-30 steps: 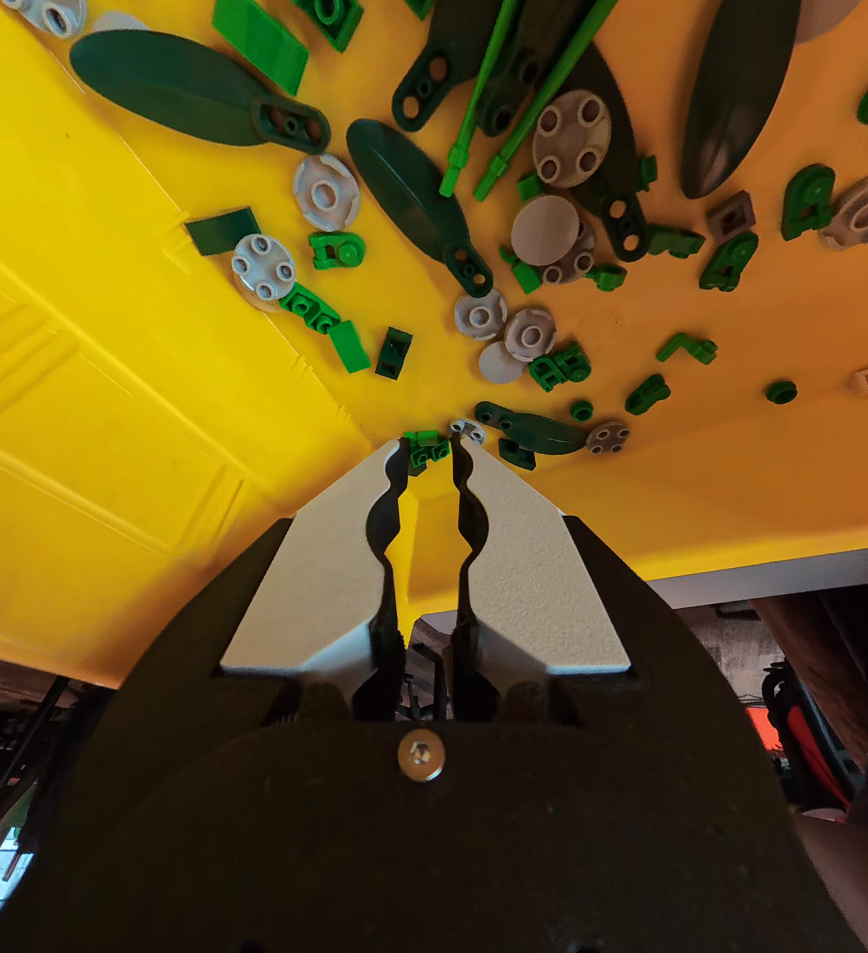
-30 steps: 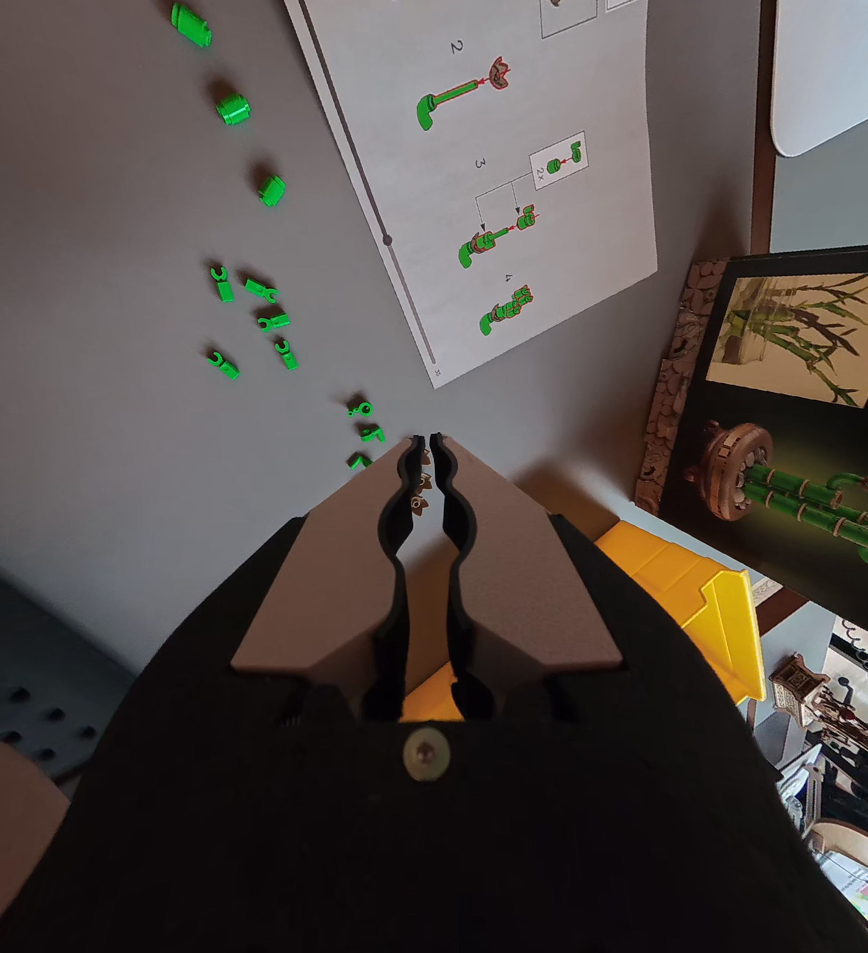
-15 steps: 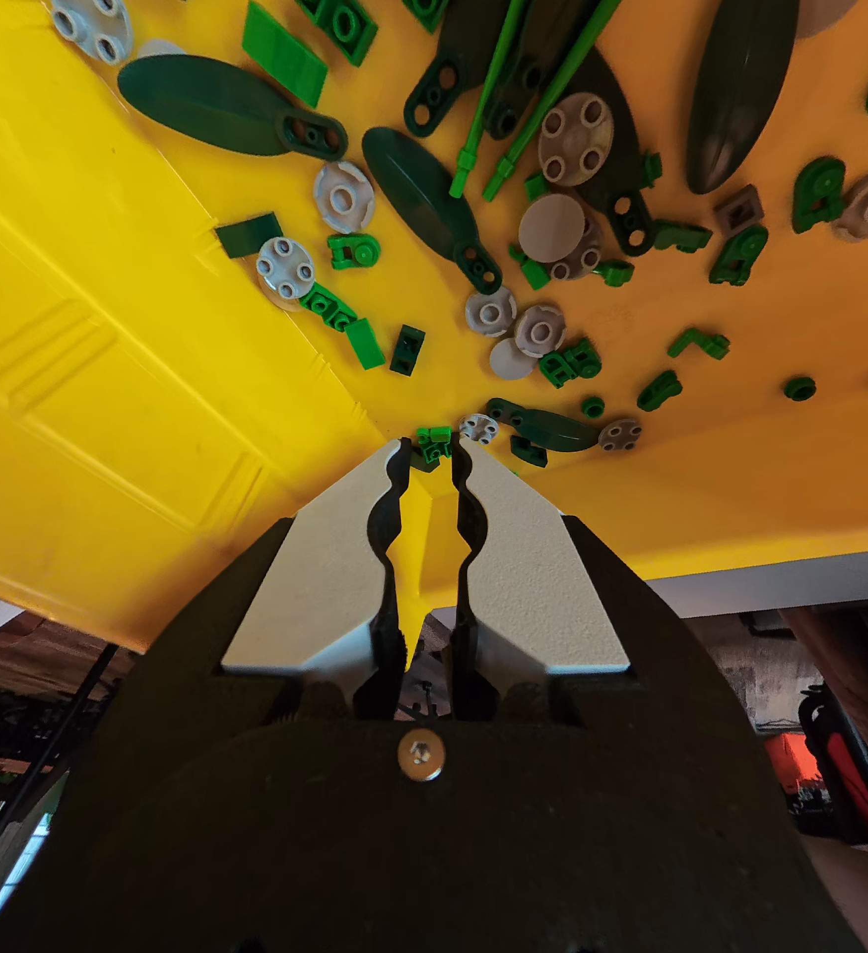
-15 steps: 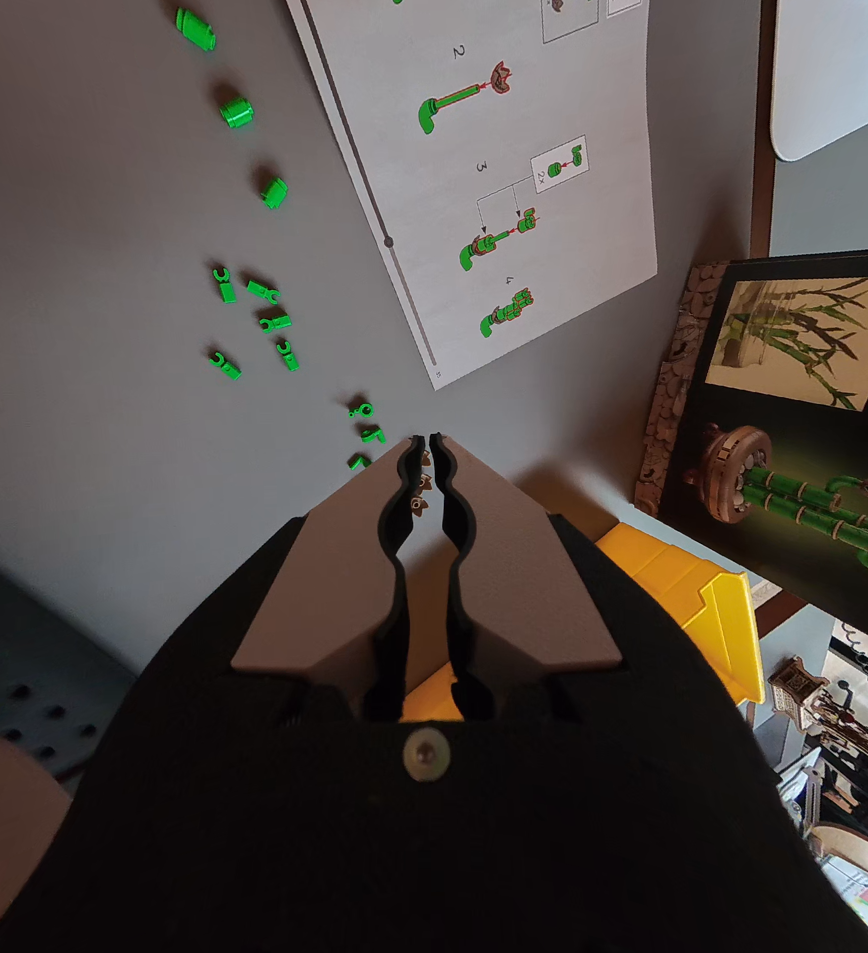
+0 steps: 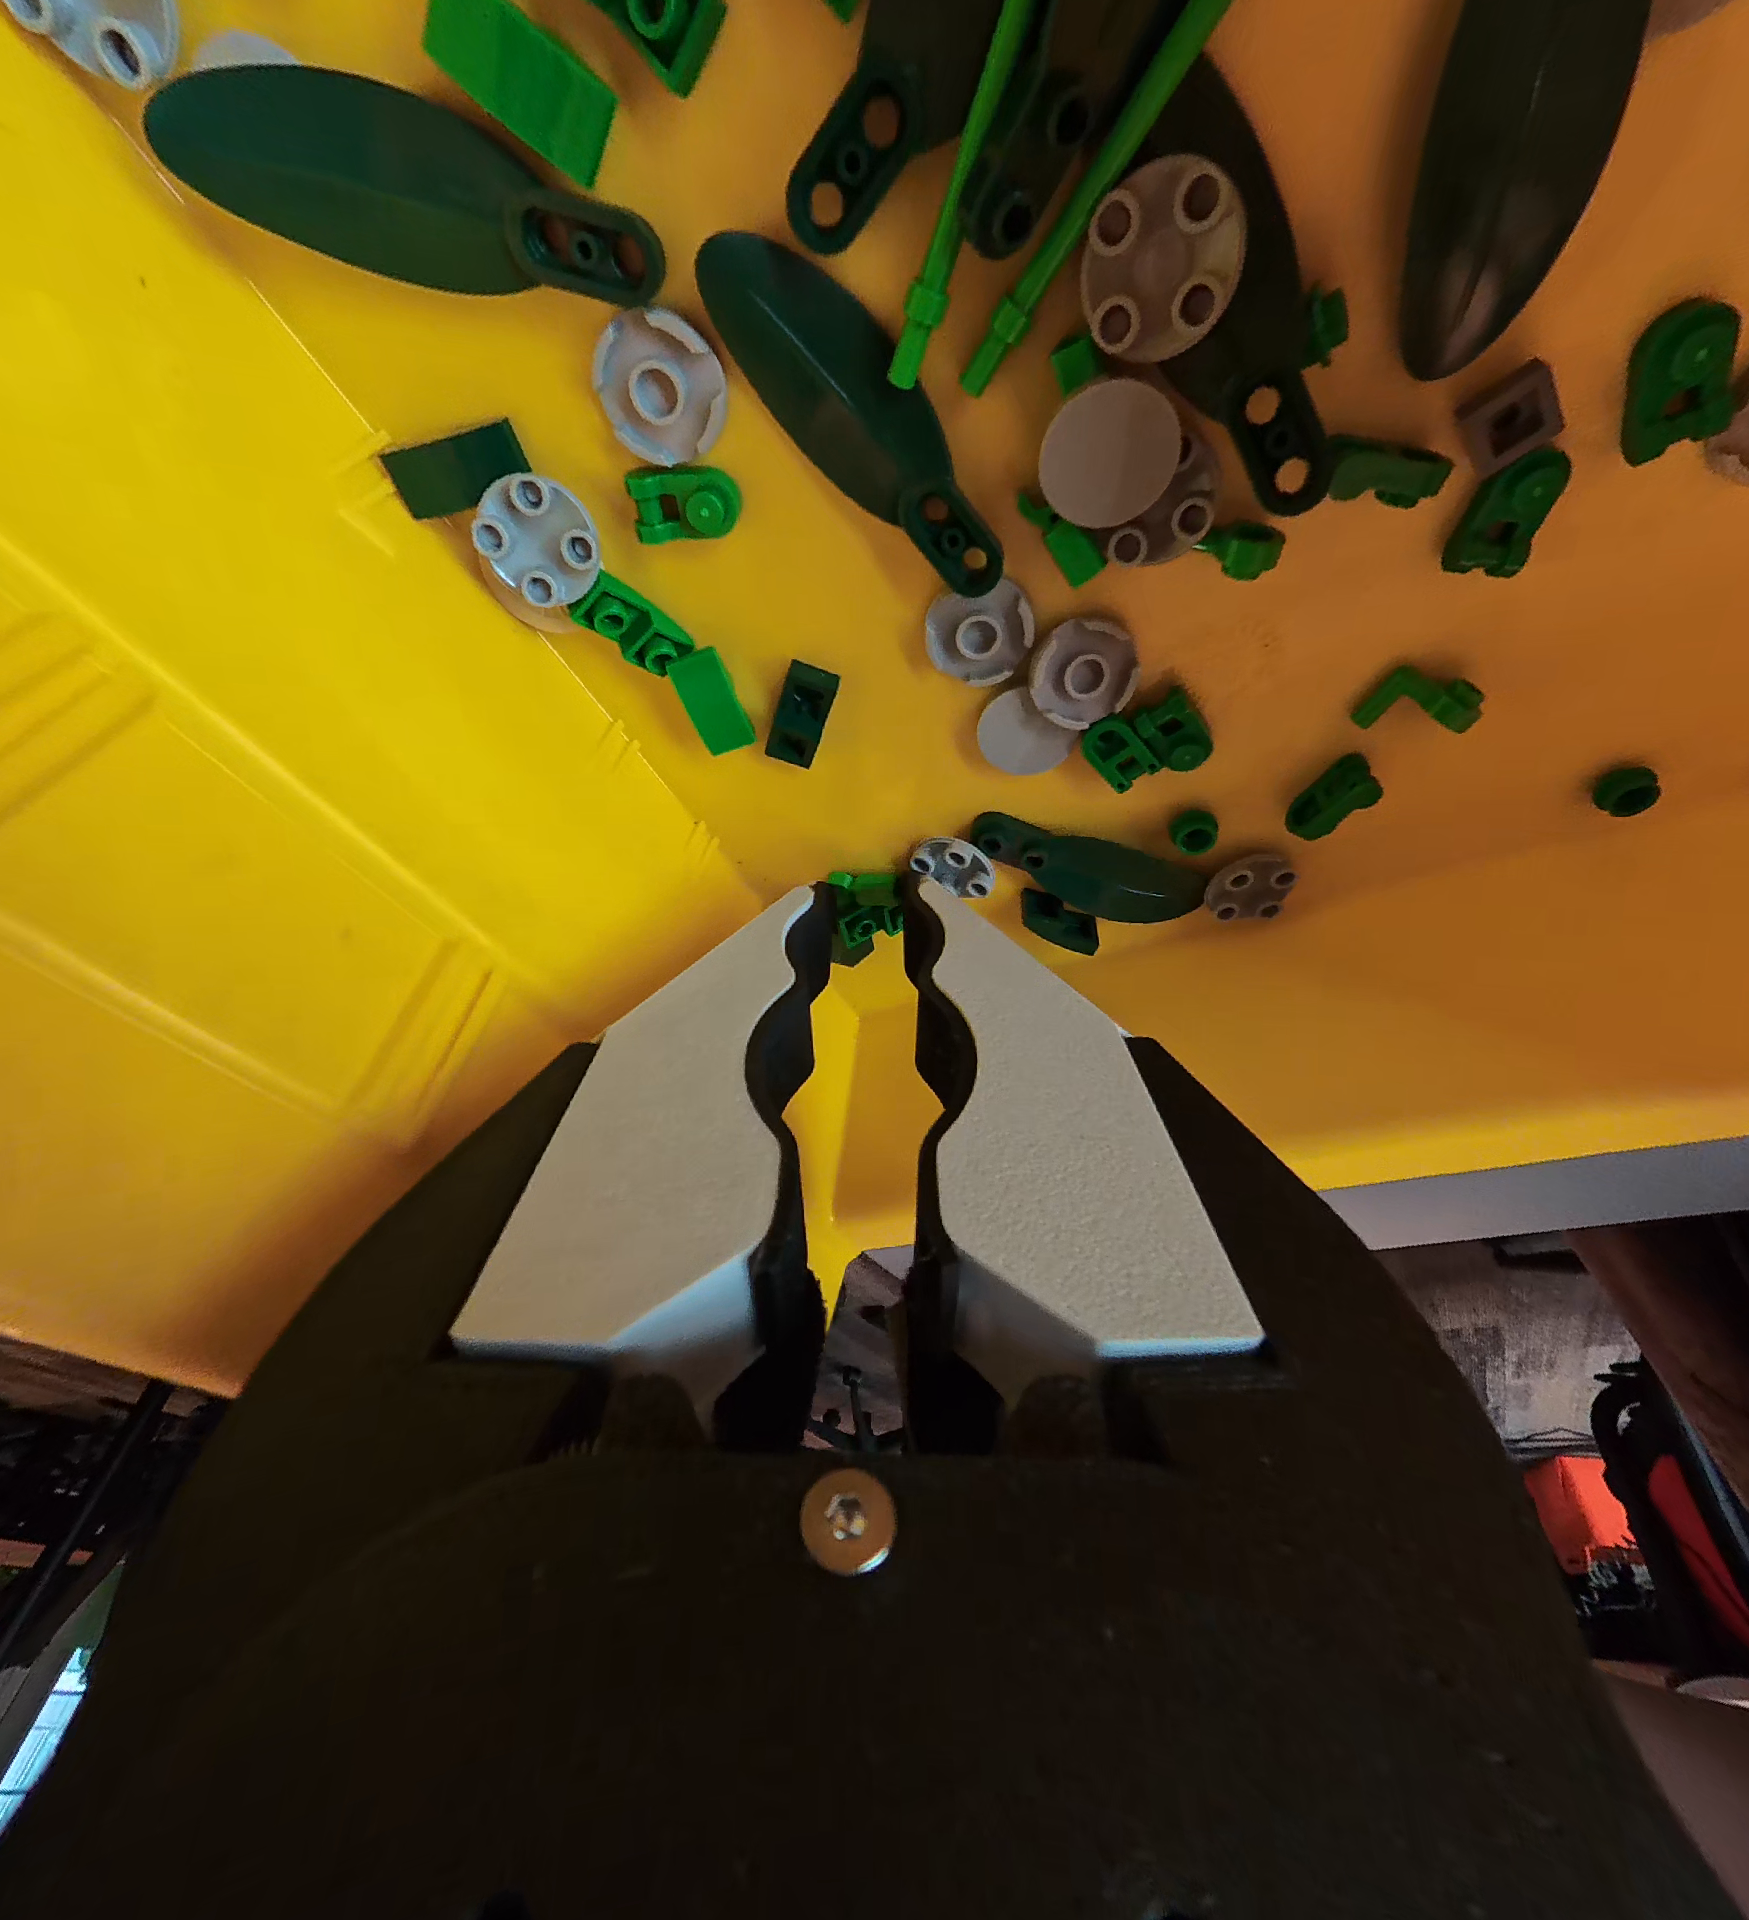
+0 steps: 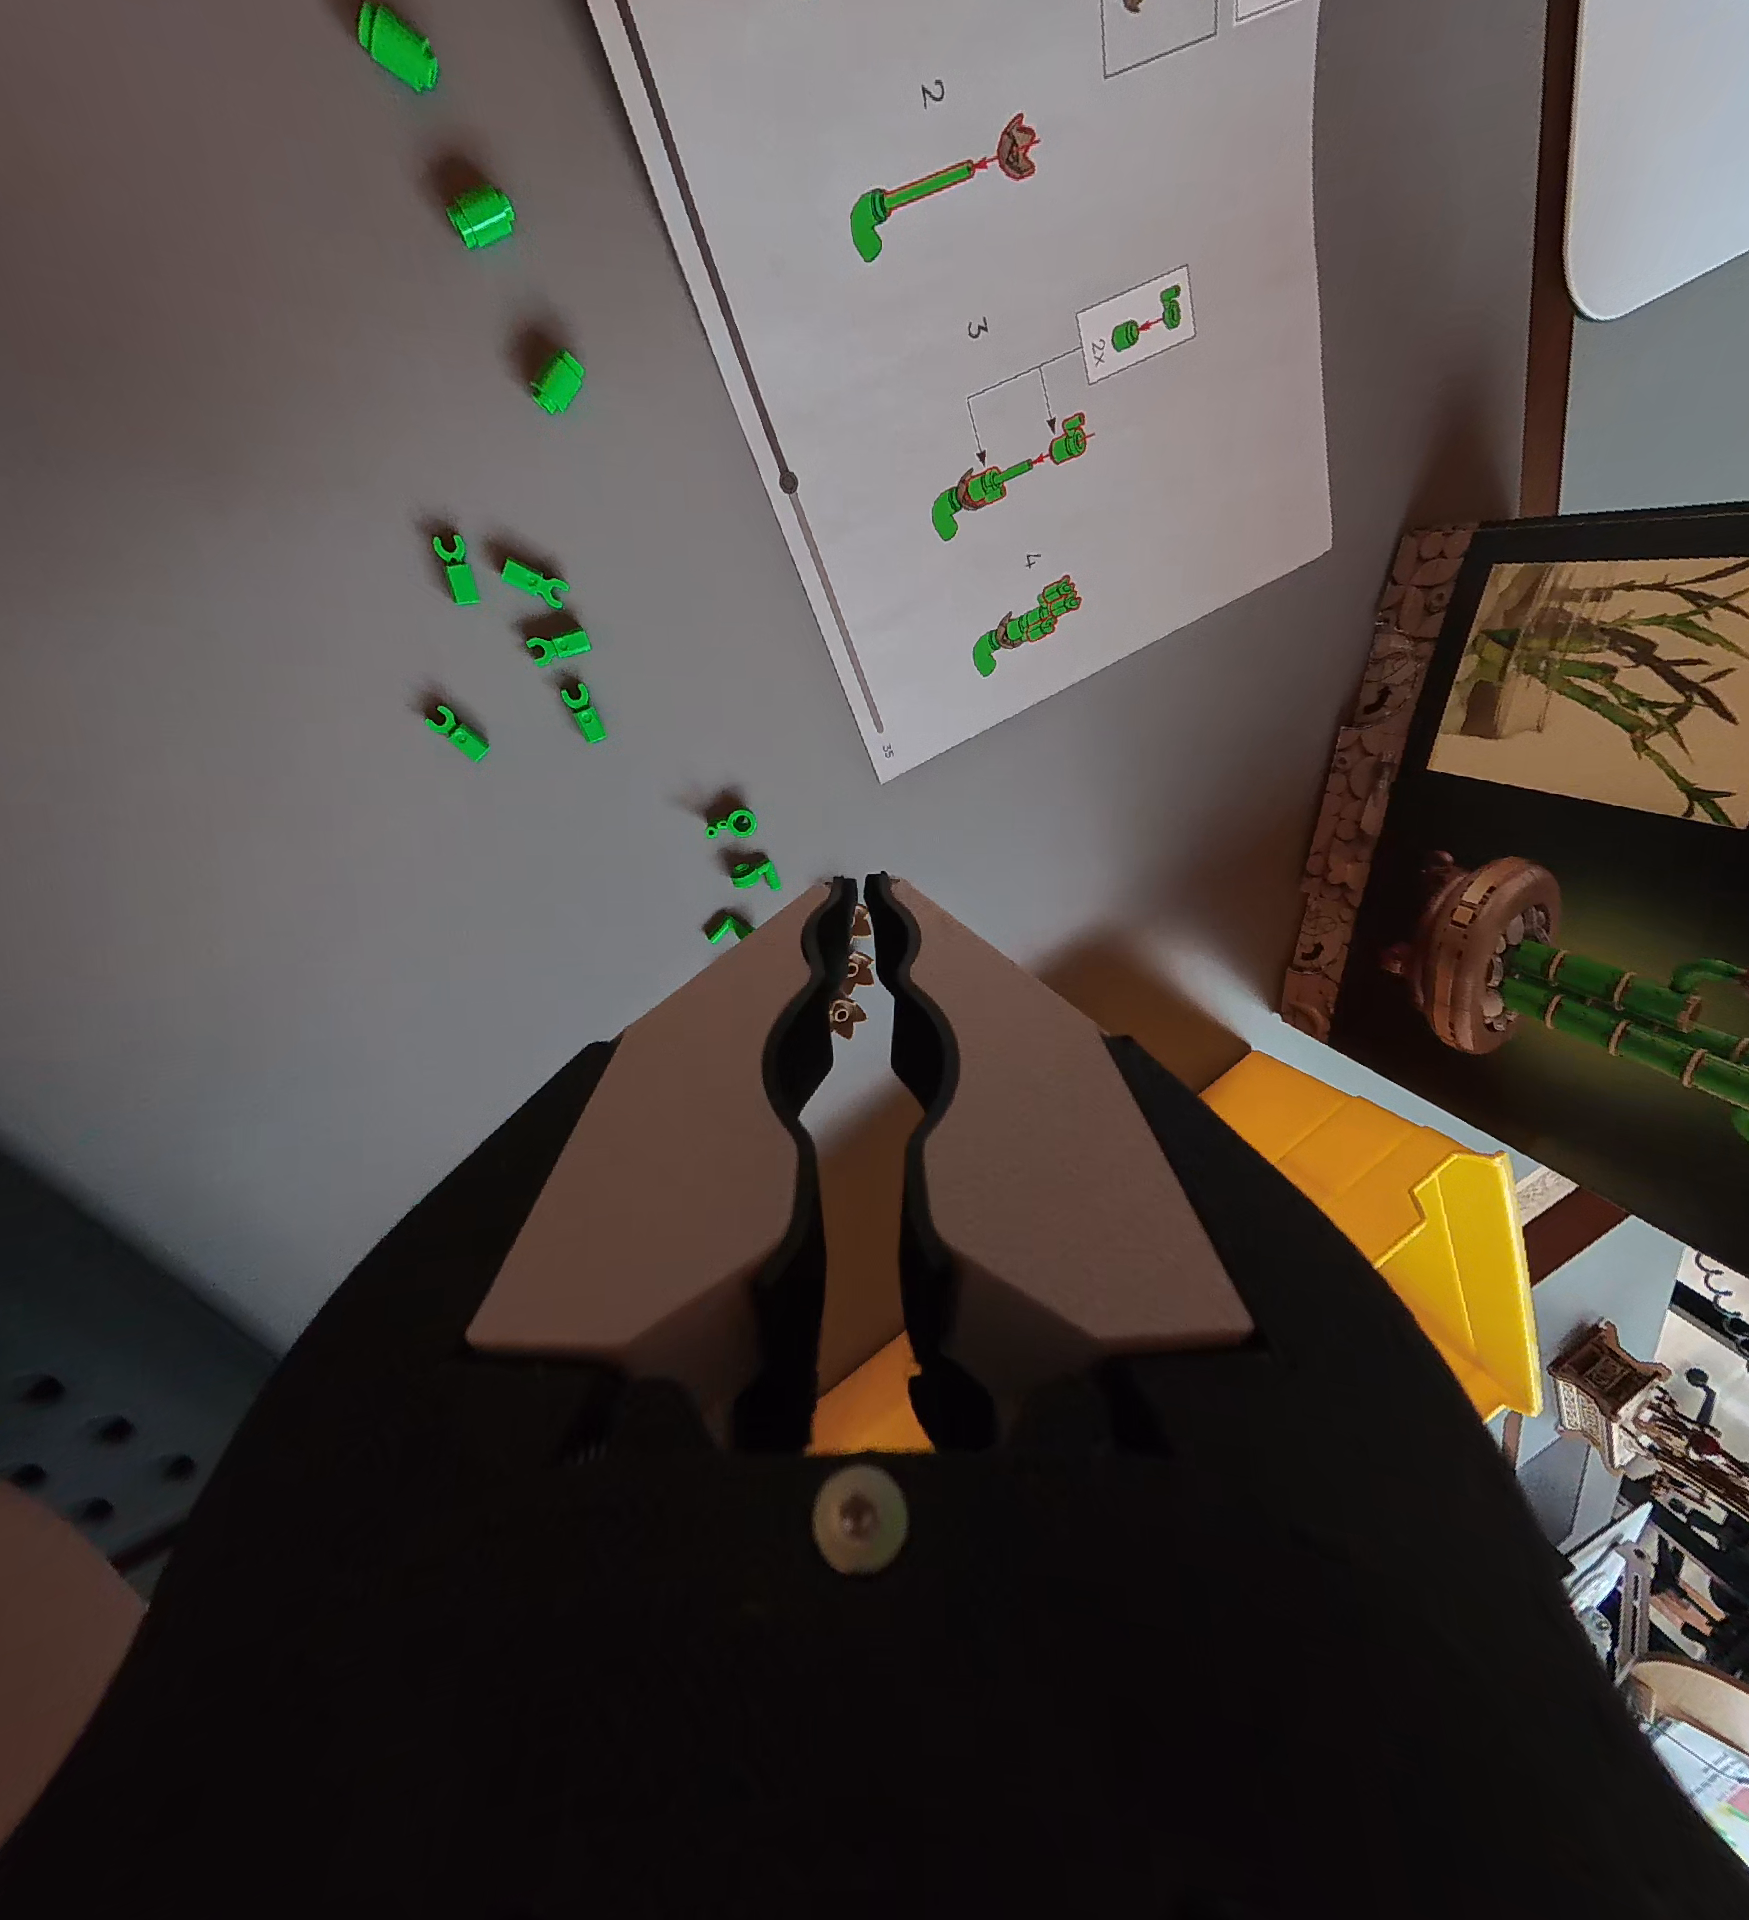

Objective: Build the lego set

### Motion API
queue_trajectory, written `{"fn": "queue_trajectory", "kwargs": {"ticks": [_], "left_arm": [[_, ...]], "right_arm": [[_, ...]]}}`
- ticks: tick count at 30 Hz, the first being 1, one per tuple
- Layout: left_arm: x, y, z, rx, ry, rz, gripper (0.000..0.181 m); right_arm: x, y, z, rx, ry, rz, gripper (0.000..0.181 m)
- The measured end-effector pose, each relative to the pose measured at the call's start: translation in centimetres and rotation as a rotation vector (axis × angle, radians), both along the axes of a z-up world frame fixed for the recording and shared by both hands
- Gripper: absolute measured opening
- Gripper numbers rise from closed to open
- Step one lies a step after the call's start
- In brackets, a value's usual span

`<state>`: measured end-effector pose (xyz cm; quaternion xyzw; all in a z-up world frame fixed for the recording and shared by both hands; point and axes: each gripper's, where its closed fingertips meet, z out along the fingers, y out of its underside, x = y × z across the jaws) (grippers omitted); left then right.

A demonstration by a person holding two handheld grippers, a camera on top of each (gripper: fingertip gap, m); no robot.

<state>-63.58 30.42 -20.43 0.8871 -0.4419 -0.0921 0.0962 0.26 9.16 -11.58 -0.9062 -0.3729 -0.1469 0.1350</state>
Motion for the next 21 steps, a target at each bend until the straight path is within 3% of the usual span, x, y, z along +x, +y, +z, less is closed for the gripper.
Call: {"fn": "queue_trajectory", "kwargs": {"ticks": [1,15,21], "left_arm": [[0.0,0.0,0.0,-0.001,-0.003,0.000,0.011],[0.4,0.1,1.5,0.039,-0.012,-0.018,0.006],[2.0,-0.1,4.5,0.124,-0.047,-0.057,0.005]], "right_arm": [[0.0,0.0,0.0,-0.001,0.000,0.000,0.002],[-0.1,-0.3,0.3,0.011,0.001,0.006,0.002],[0.1,-0.5,0.9,0.031,0.010,-0.001,0.002]]}}
